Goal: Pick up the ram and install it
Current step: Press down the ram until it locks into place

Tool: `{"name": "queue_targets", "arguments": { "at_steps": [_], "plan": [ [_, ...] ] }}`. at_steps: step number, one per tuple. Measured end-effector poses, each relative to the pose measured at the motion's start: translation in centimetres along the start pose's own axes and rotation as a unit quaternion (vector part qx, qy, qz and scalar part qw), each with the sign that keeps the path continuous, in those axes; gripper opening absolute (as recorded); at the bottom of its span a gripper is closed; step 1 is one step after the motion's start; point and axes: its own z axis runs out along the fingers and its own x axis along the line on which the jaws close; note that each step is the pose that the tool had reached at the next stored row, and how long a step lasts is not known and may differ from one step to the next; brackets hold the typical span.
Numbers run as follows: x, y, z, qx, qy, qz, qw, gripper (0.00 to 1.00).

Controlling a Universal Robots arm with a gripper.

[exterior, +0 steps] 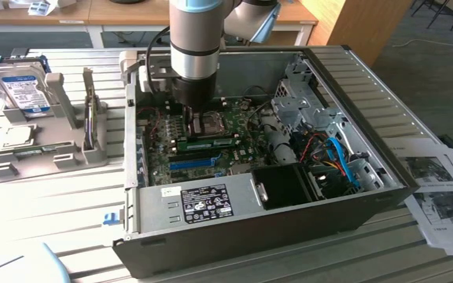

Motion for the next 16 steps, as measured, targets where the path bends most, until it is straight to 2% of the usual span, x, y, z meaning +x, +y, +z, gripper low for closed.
{"name": "queue_targets", "arguments": {
  "at_steps": [16],
  "plan": [
    [0.1,0.0,0.27,0.0,0.0001,0.0,1.0,0.09]
  ]
}}
